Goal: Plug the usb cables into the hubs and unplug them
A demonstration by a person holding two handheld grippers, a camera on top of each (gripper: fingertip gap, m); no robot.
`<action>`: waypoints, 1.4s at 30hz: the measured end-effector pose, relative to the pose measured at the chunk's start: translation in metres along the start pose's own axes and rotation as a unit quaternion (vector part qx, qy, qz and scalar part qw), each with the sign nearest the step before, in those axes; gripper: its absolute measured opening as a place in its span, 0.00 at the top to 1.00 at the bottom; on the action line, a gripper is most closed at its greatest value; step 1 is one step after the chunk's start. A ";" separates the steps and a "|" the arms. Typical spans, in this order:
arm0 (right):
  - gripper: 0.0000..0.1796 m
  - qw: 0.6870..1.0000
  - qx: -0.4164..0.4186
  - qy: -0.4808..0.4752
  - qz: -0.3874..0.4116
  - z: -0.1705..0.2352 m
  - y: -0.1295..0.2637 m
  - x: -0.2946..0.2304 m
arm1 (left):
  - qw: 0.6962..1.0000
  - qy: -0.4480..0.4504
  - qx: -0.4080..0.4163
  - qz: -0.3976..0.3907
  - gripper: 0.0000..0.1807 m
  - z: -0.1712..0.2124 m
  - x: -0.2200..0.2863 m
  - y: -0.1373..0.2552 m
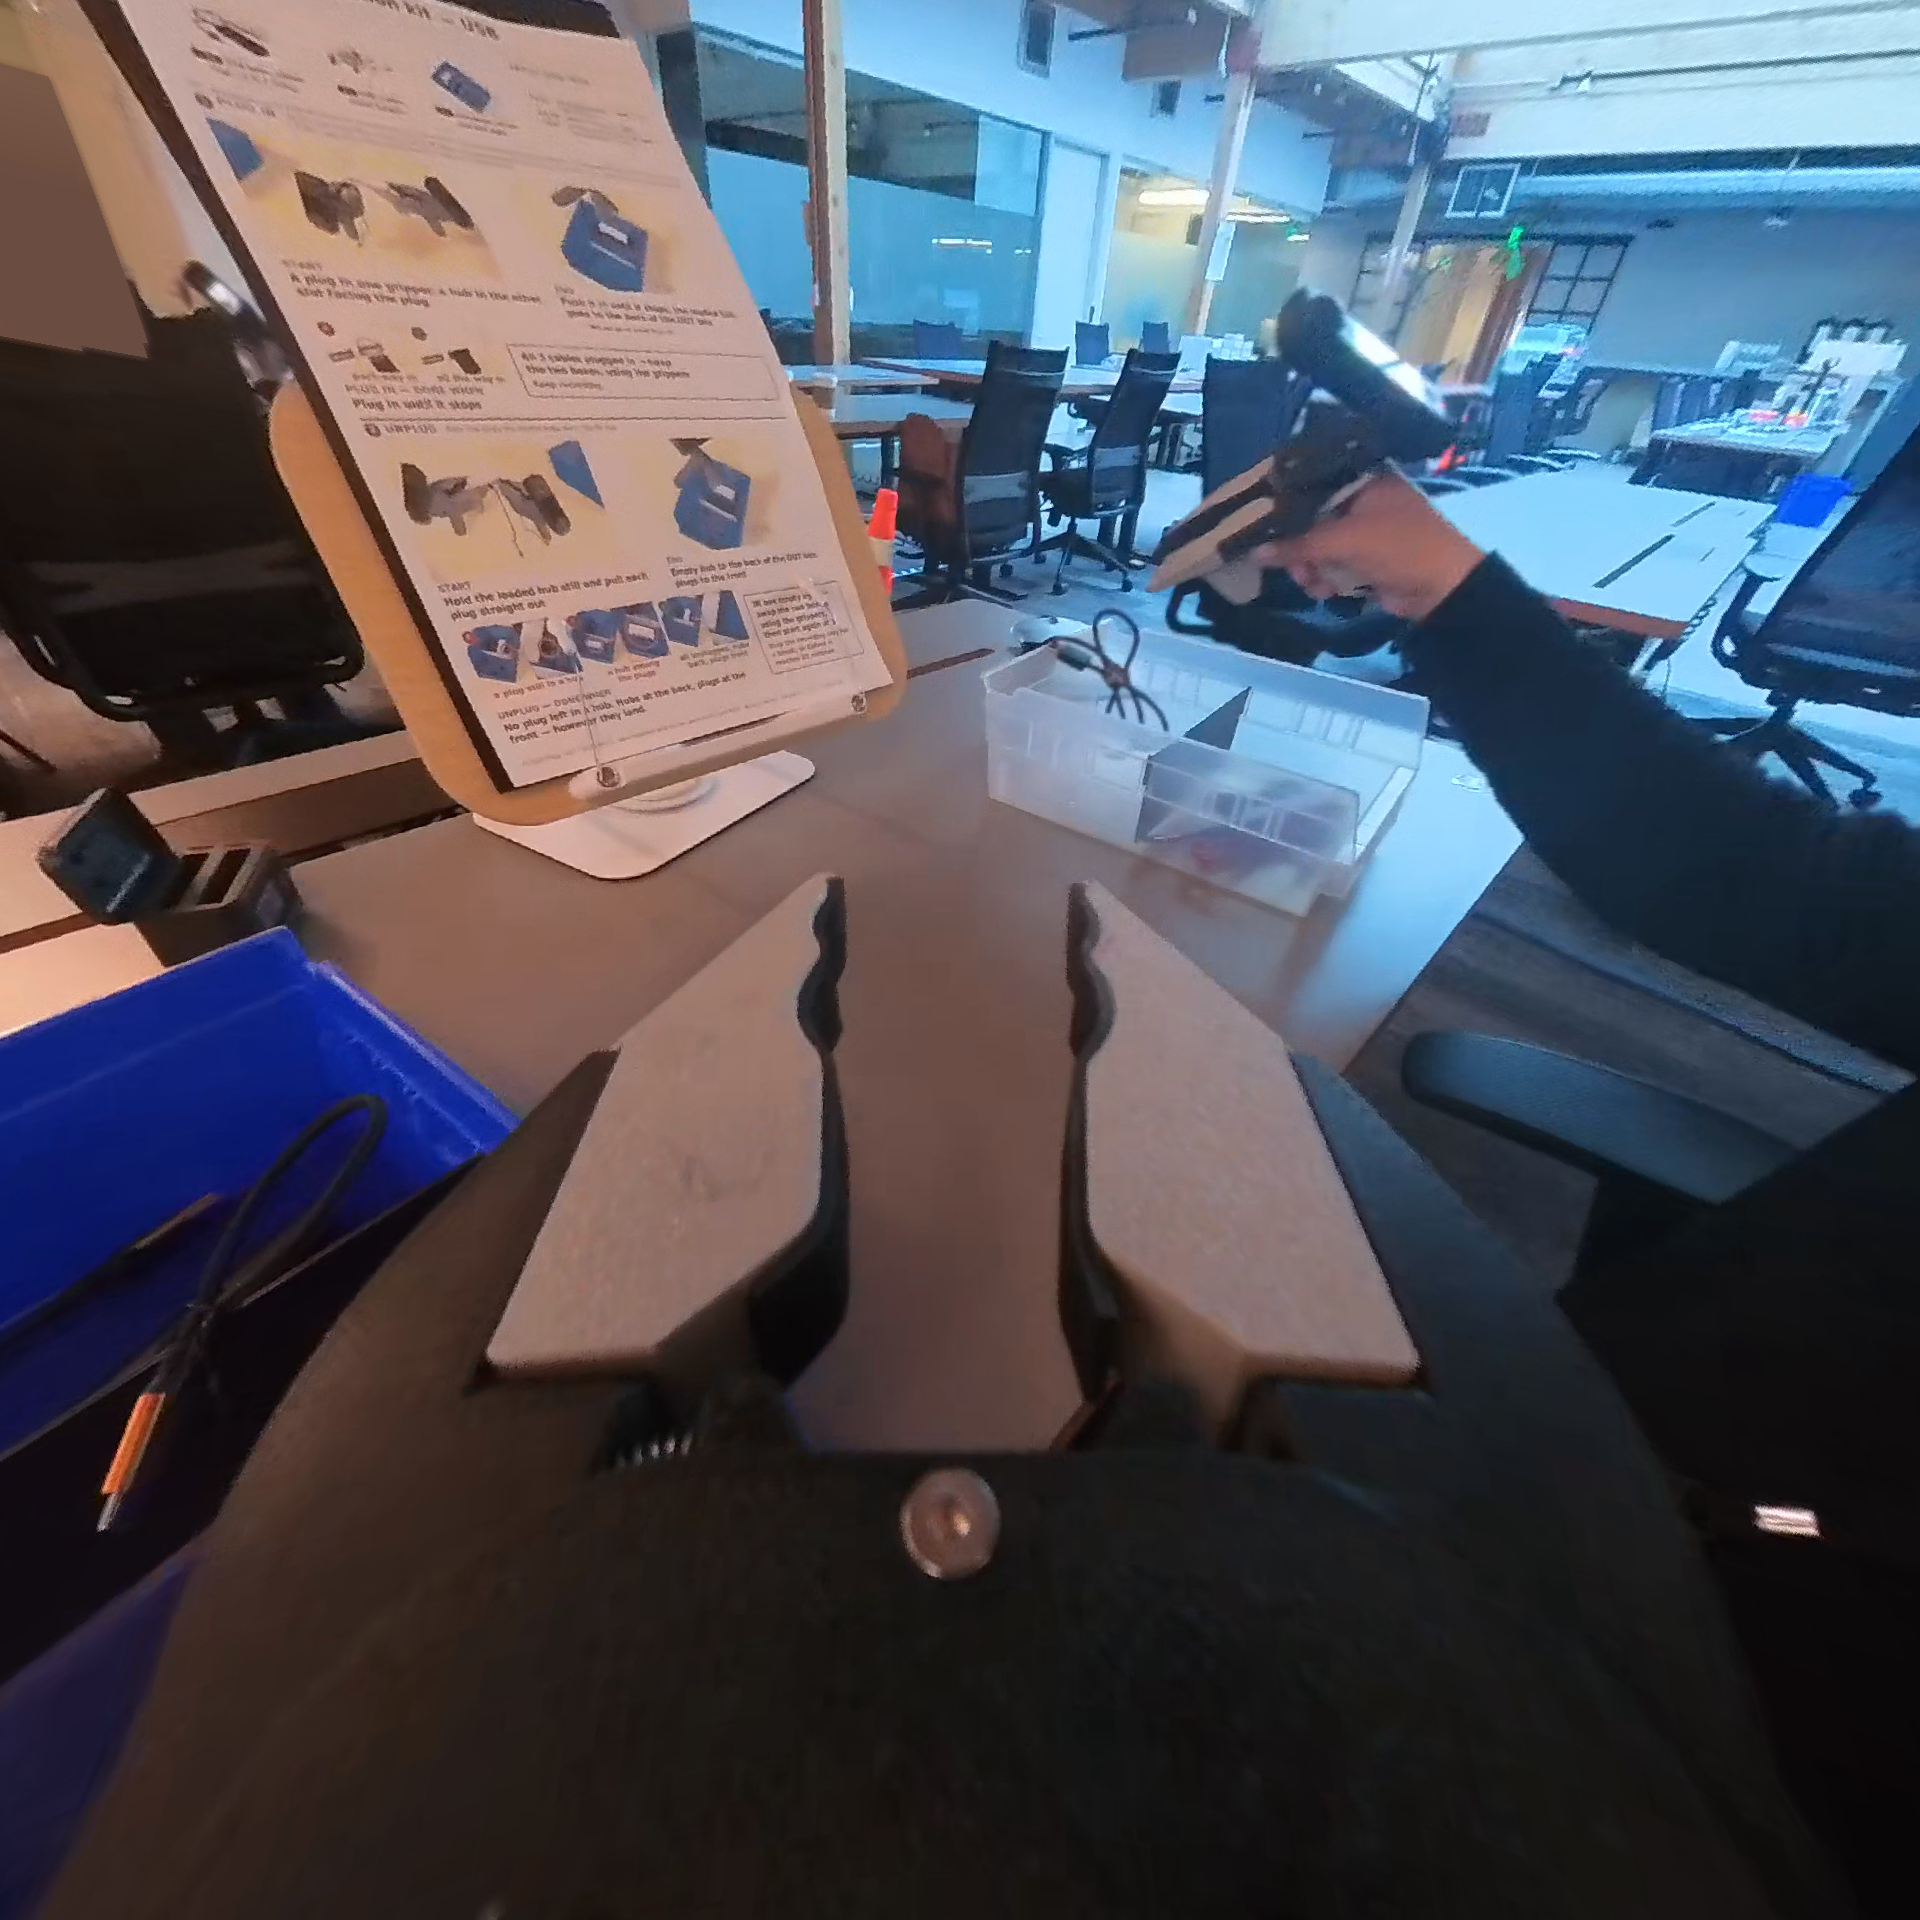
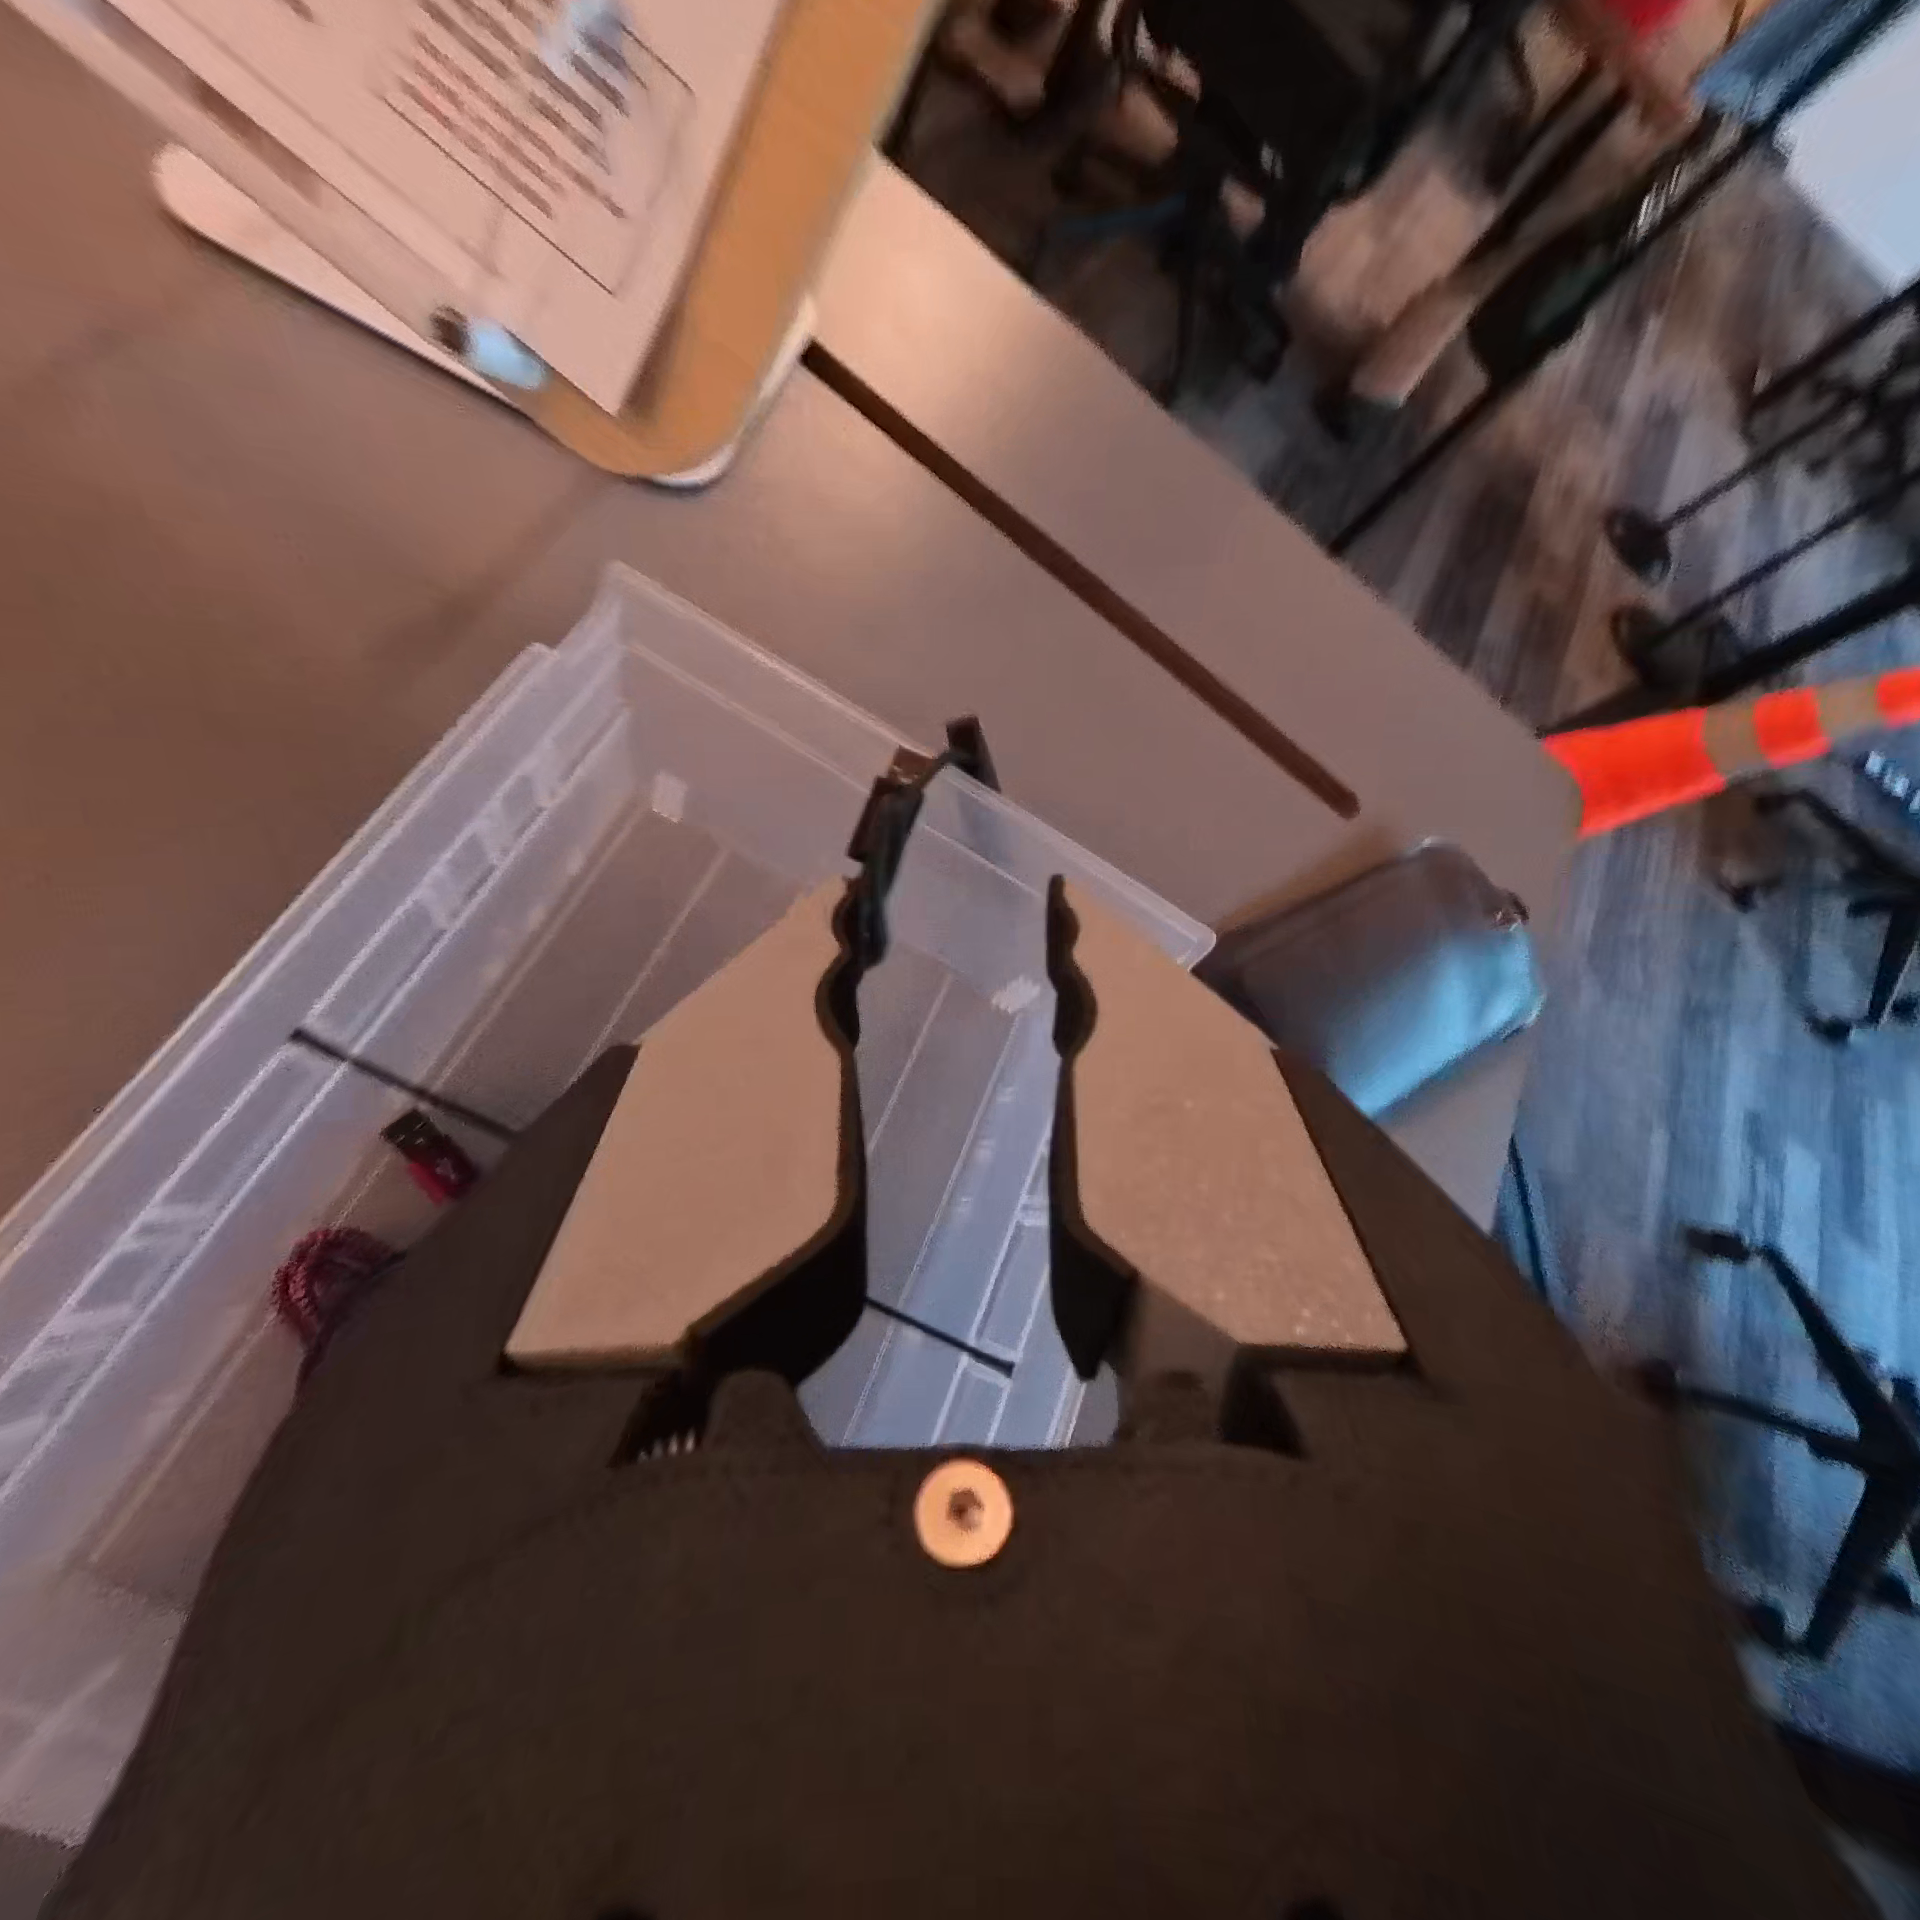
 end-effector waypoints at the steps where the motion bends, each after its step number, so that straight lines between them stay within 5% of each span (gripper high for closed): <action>1: 0.80 1.000 -0.012 -0.016 -0.009 0.000 -0.009 0.003 | 1.000 -0.007 -0.001 -0.003 0.78 0.000 0.002 0.000; 9: 0.59 0.980 -0.117 -0.126 -0.099 0.013 -0.073 -0.004 | 1.000 -0.018 -0.013 -0.007 0.78 0.004 0.003 -0.001; 11: 0.64 0.975 -0.118 -0.143 -0.120 0.014 -0.088 -0.005 | 1.000 -0.012 -0.014 -0.005 0.78 0.006 0.001 -0.001; 14: 0.93 0.976 -0.138 -0.150 -0.072 0.020 -0.098 0.008 | 1.000 -0.010 -0.014 -0.003 0.78 0.006 0.000 -0.002; 15: 0.93 0.977 -0.134 -0.151 -0.072 0.018 -0.097 0.009 | 1.000 -0.011 -0.014 -0.002 0.79 0.006 0.000 -0.002; 26: 0.95 0.995 0.095 0.001 0.024 -0.079 0.040 0.007 | 1.000 -0.015 -0.015 -0.002 0.79 0.006 -0.004 0.001; 33: 0.94 0.980 -0.081 0.154 -0.093 -0.064 0.060 -0.009 | 1.000 -0.011 0.006 0.001 0.81 -0.001 -0.001 0.012; 38: 0.94 0.944 -0.186 0.248 -0.113 -0.033 -0.003 -0.018 | 1.000 -0.017 -0.006 -0.001 0.78 0.002 0.002 0.007; 42: 0.86 0.892 -0.364 0.264 -0.056 0.024 -0.070 -0.014 | 0.991 -0.020 0.010 -0.134 0.74 -0.003 -0.027 0.023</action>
Point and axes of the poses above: each gripper's, where its closed fingertips meet, y back along the fingers, z out of its underside, x = y × z across the jaws, the point moved 7 cm from there along y, back along the fingers, and after that the axes turned 15 degrees about -z, right-handed, at the moved point
